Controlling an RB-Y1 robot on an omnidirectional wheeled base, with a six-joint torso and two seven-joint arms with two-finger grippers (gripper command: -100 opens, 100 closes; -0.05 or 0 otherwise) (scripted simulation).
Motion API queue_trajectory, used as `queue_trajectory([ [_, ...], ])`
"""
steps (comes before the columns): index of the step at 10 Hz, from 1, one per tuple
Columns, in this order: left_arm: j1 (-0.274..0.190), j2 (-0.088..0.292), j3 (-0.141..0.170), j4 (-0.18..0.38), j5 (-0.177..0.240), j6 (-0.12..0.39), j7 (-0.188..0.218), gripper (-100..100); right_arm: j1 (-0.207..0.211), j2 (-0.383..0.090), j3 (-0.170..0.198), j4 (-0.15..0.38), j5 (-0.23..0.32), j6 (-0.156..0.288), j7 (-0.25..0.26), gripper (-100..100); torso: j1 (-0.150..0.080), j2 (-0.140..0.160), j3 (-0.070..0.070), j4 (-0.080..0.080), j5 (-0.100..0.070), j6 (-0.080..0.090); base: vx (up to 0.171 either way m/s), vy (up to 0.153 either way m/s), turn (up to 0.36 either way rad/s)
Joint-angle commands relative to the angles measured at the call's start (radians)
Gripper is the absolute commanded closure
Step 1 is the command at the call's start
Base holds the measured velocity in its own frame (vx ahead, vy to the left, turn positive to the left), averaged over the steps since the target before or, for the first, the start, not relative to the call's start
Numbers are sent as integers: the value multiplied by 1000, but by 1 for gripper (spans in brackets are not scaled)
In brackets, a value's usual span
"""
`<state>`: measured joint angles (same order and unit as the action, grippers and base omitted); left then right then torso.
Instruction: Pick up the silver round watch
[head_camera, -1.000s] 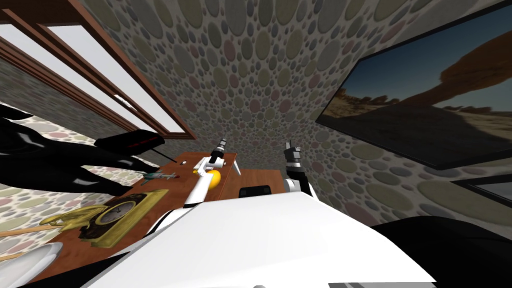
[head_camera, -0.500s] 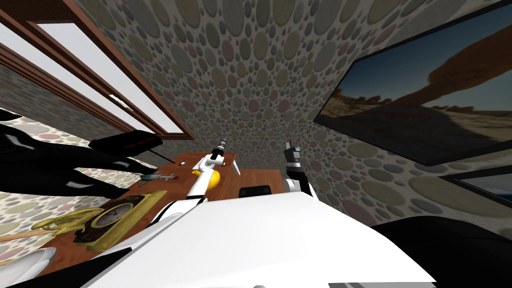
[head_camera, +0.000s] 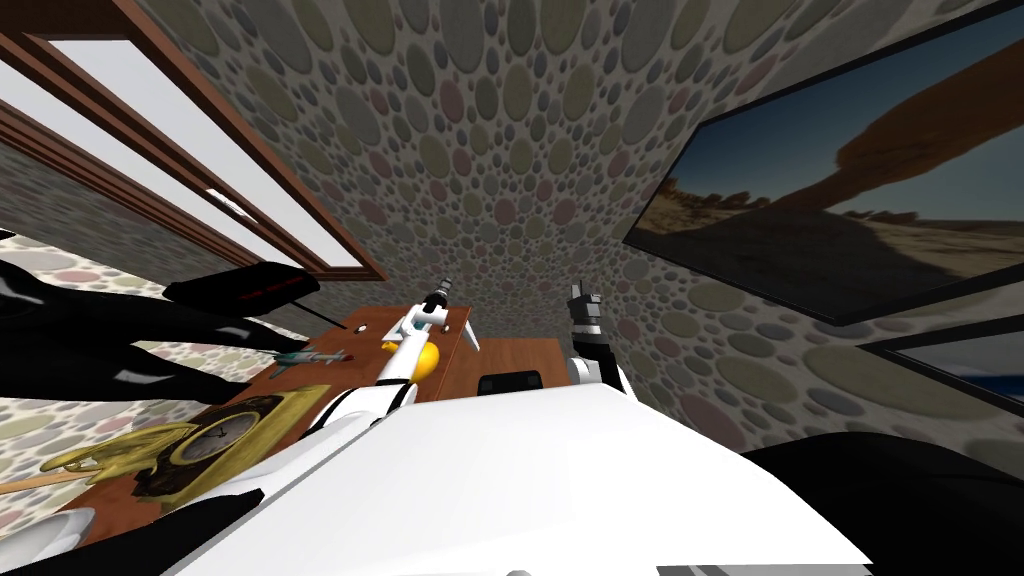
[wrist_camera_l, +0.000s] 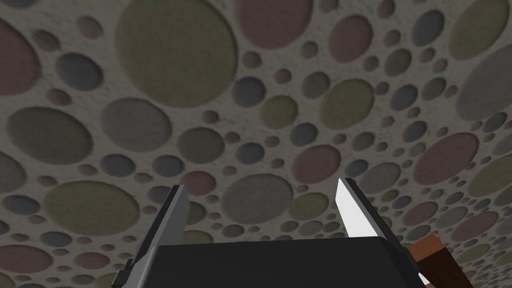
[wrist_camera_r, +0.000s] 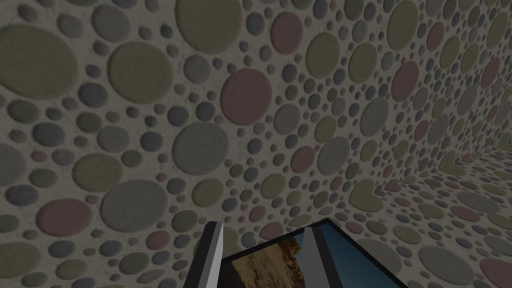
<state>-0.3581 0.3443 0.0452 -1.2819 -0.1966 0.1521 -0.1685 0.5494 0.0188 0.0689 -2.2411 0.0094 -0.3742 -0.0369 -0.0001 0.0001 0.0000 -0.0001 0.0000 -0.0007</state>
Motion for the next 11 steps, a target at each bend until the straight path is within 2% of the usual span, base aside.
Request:
queue_trajectory([
  [1,-4,3,1,36,-1,2,-1,-100,0,0,0,0,0,0,0,0,0,0,0,0,0,0,0,0,0],
  [2,-48,11,8,81,-12,40,-9,-100,0,0,0,0,0,0,0,0,0,0,0,0,0,0,-3,1,-50],
  [3,-48,11,8,112,-12,40,-9,-100,0,0,0,0,0,0,0,0,0,0,0,0,0,0,-2,3,-35],
  [4,-89,17,15,141,-23,77,-17,-100,0,0,0,0,0,0,0,0,0,0,0,0,0,0,-5,5,-48],
  [6,-89,17,15,189,-23,77,-17,-100,0,0,0,0,0,0,0,0,0,0,0,0,0,0,-2,3,-16],
  [7,-130,23,23,236,-34,113,-25,-100,0,0,0,0,0,0,0,0,0,0,0,0,0,0,-2,4,-45],
  [9,-130,23,23,266,-34,113,-25,-100,0,0,0,0,0,0,0,0,0,0,0,0,0,0,-1,4,-15],
  [10,-168,28,32,294,-44,148,-32,-100,0,0,0,0,0,0,0,0,0,0,0,0,0,0,-2,6,-59],
  [11,-168,28,32,326,-44,148,-32,-100,0,0,0,0,0,0,0,0,0,0,0,0,0,0,0,9,-31],
])
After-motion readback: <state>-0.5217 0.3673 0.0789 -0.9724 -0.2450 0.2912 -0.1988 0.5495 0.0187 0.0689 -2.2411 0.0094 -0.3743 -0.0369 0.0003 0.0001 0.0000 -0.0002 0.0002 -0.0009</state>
